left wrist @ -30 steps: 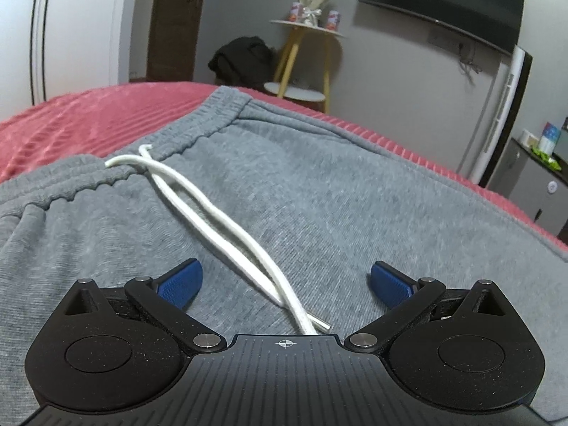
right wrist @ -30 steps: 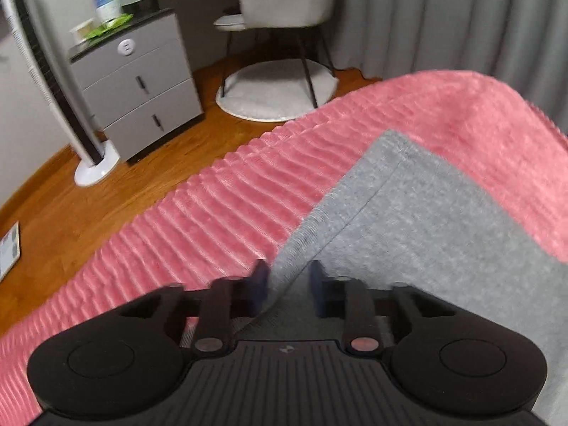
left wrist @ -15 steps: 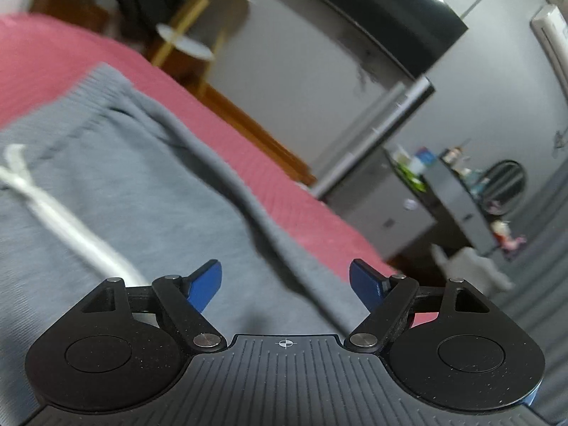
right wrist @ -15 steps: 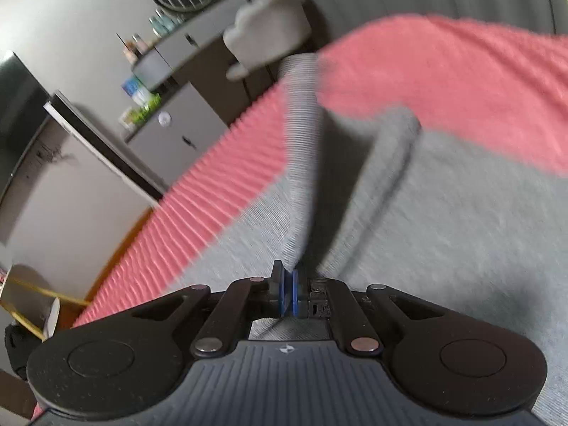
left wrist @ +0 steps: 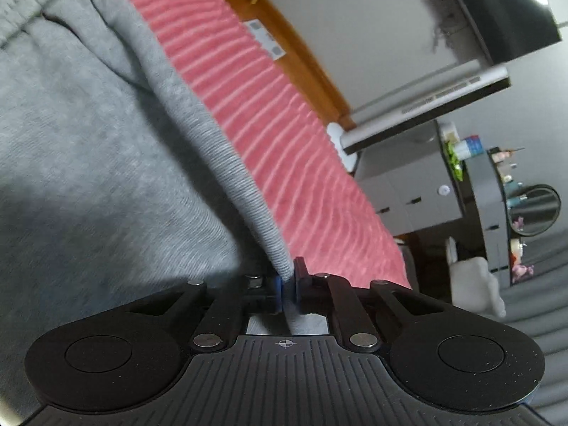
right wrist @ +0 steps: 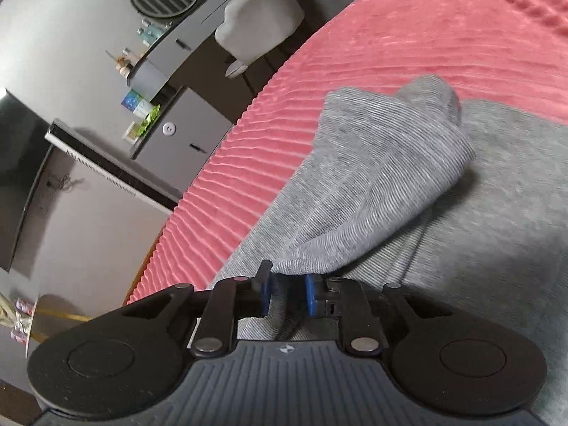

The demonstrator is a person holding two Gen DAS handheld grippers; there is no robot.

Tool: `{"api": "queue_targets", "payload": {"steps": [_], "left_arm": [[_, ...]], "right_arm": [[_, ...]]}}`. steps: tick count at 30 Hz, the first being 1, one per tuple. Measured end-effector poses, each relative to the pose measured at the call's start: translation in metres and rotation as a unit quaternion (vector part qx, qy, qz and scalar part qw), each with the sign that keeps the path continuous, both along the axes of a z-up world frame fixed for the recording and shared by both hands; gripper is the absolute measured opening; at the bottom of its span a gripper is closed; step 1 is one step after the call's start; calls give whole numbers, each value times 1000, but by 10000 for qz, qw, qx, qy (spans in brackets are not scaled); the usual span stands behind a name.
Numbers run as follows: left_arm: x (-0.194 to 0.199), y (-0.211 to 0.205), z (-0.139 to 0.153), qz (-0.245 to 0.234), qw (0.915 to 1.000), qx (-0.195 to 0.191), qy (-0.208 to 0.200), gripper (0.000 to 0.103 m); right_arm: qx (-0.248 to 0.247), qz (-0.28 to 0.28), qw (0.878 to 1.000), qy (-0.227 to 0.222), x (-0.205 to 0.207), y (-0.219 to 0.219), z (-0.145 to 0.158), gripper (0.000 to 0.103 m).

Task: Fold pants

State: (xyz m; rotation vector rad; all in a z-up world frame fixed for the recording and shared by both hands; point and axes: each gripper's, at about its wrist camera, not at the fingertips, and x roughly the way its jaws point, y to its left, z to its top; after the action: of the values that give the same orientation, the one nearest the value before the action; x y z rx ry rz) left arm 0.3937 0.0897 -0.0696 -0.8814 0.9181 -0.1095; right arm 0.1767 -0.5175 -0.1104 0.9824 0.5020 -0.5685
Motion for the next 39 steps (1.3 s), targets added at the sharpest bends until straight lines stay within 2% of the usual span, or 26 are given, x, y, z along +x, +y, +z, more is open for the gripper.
{"api": "queue_targets", "payload": {"steps": [4, 8, 10, 13, 16, 18, 20, 22, 23, 24, 26, 27, 29, 32, 33, 34, 36, 39], "left_arm": [[-43, 10, 49, -270, 9974, 174, -648, 7], [-134, 27, 107, -703, 9922, 171, -1019, 7], [-182, 37, 123, -790, 9915, 138, -1022, 7], [-247, 46, 113, -753, 9948, 113, -676, 7], [-285, 52, 76, -513, 9986, 80, -53, 7], [-291, 53, 54, -410, 9989, 69, 217, 8], [-286, 47, 39, -260, 9978, 405, 454, 10], [-278, 43, 31, -180, 9969, 624, 452, 21], [-277, 41, 29, 7, 9957, 726, 571, 31], [-276, 42, 29, 128, 9960, 719, 520, 45], [-277, 50, 25, 244, 9968, 564, 503, 50], [-275, 51, 23, 298, 9971, 461, 522, 50], [-276, 57, 18, 332, 9978, 328, 478, 45], [-280, 70, 9, 323, 9974, 153, 623, 16], [-281, 74, 5, 384, 9968, 40, 697, 14], [-285, 73, 0, 440, 9964, -46, 717, 10], [-292, 74, 4, 577, 9959, -181, 675, 9], [-301, 75, 27, 569, 9977, -115, 336, 8]], "right_arm": [[19, 25, 9996, -276, -17, -4, 30, 5], [-154, 50, 9958, -905, -78, 1, 77, 4], [-294, 86, 9936, -1089, -118, 5, 93, 4], [-512, 170, 9933, -1023, -179, 17, 101, 4], [-547, 245, 9965, -580, -225, 27, 79, 5], [-276, 124, 9993, -200, -240, 25, 50, 5], [88, 102, 9997, 218, -242, 18, 18, 5], [129, 110, 9988, 461, -243, 16, -1, 10], [195, 94, 9985, 505, -242, 15, -6, 10], [335, 35, 9987, 385, -244, 13, -8, 12], [524, -155, 9985, 48, -247, 6, -11, 23], [576, -211, 9981, -35, -249, 3, -13, 28], [668, -279, 9972, -157, -245, -4, -15, 28], [740, -272, 9966, -238, -241, -11, -17, 21], [719, -246, 9968, -258, -237, -12, -17, 11], [675, -235, 9972, -237, -234, -13, -15, 7], [455, -263, 9986, -96, -229, -7, -8, 5], [-75, -214, 9996, -180, -242, 5, 18, 5]]}}
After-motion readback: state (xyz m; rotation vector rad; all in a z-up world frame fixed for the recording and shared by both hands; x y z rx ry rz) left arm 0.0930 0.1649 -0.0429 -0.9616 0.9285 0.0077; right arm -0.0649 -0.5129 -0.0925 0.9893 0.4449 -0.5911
